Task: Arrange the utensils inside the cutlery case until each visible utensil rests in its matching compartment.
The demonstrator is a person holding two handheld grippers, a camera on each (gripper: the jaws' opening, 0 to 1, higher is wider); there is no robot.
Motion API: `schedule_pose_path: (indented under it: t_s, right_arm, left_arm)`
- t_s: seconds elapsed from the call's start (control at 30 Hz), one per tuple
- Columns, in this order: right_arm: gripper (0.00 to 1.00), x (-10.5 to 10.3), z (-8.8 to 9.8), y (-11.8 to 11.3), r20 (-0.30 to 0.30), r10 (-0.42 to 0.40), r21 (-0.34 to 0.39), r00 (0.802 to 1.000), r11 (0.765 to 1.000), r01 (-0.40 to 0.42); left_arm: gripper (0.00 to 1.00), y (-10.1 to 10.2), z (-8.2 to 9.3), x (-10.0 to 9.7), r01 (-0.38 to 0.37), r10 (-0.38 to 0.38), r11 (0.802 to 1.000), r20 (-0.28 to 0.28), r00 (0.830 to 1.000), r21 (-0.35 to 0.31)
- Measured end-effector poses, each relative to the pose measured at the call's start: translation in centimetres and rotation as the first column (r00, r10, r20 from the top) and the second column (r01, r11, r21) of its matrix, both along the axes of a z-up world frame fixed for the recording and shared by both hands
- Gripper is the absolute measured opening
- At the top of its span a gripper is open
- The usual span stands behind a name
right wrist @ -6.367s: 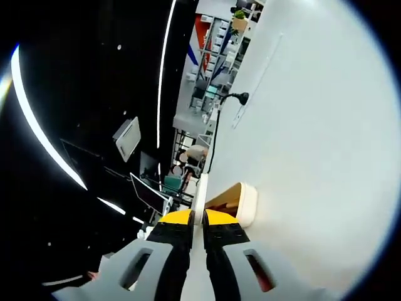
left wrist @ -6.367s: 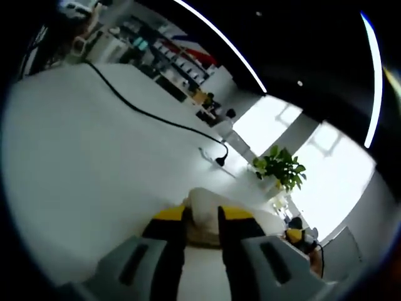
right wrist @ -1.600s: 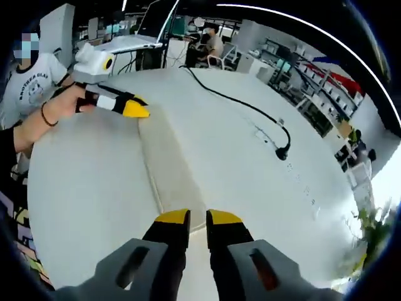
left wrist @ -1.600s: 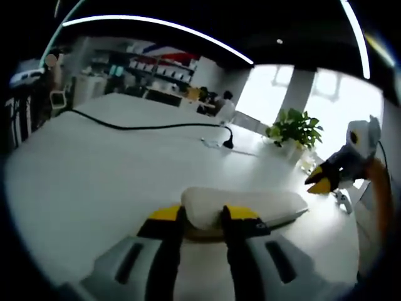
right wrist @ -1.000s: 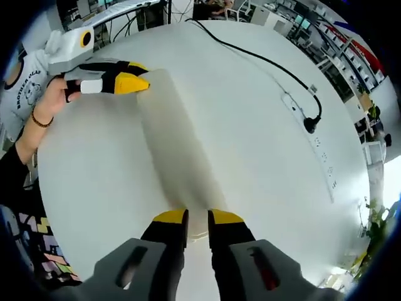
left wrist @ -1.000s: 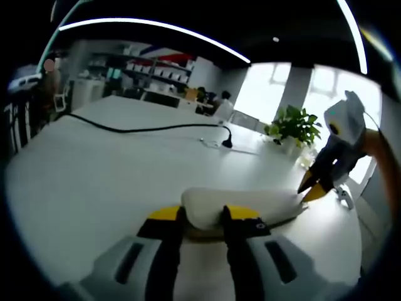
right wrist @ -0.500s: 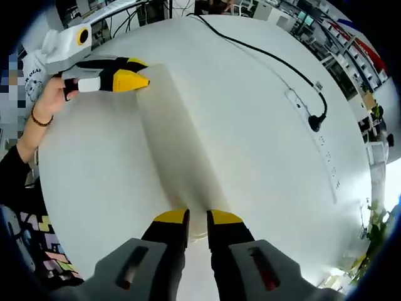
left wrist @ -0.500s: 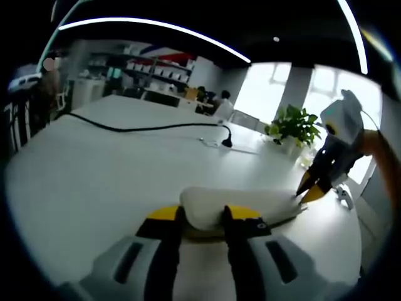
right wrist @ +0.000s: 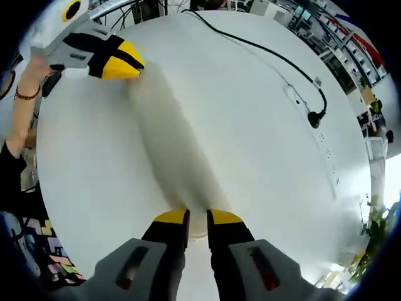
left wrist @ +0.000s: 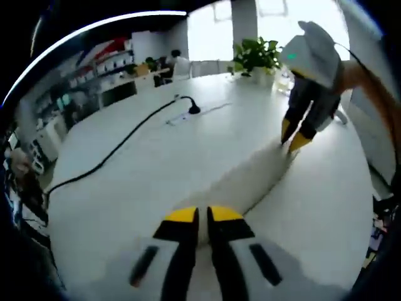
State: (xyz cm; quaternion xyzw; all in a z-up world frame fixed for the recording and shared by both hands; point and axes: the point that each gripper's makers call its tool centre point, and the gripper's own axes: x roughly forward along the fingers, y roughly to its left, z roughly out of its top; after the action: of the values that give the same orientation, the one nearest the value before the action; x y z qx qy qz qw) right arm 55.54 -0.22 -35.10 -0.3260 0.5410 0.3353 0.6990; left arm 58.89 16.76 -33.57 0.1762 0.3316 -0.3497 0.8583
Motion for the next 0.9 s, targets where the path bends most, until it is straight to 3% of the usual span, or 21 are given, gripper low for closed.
schedule_pose_path:
  t_s: [0.1,0.13,0.17,0.2,0.23,0.4,0.43,0.63,0.9]
  right_arm:
    - [0.11,-0.2,-0.1,0.1,-0.004,0.021,-0.031,1.0,0.999,-0.021]
    - [0.11,-0.3,-0.1,0.0,-0.007,0.025,-0.033,1.0,0.999,-0.025]
    - [0.11,-0.3,-0.1,0.0,-0.013,0.037,-0.033,0.999,0.999,-0.037]
    - [0.11,-0.3,-0.1,-0.1,-0.016,0.042,-0.031,0.999,0.999,-0.042]
    - [0.11,-0.2,-0.1,-0.1,-0.023,0.039,-0.024,0.999,0.999,-0.04]
    - [0.11,-0.4,-0.1,-0.2,-0.026,0.042,-0.008,0.999,0.999,-0.042]
    - [0.11,-0.3,-0.1,-0.3,-0.028,0.039,0.001,0.999,0.999,-0.039]
    - [0.07,0.1,-0.2,-0.6,-0.042,0.008,0.048,0.999,0.999,-0.006]
    - [0.05,0.2,-0.2,-0.5,-0.061,0.017,0.017,0.998,1.0,-0.016]
  left_arm:
    - [0.03,0.4,-0.4,0.3,0.083,-0.083,0.986,-0.008,0.997,0.144]
    - [0.02,0.5,-0.5,0.3,0.134,-0.139,0.967,0.005,0.99,0.214]
    - [0.01,0.4,-0.6,0.3,0.153,-0.159,0.96,0.01,0.987,0.235]
    - [0.01,0.7,-0.8,0.2,0.209,-0.219,0.933,-0.002,0.976,0.294]
    - [0.01,1.1,-0.9,0.2,0.218,-0.223,0.924,-0.022,0.975,0.314]
    - [0.01,0.5,-0.9,0.8,0.221,-0.214,0.931,-0.056,0.975,0.291]
    - [0.01,0.5,-1.0,0.7,0.26,-0.252,0.915,-0.067,0.965,0.309]
    - [0.01,0.1,-1.2,0.9,0.285,-0.261,0.884,-0.115,0.958,0.371]
    - [0.0,0.2,-1.2,1.0,0.288,-0.257,0.89,-0.132,0.957,0.354]
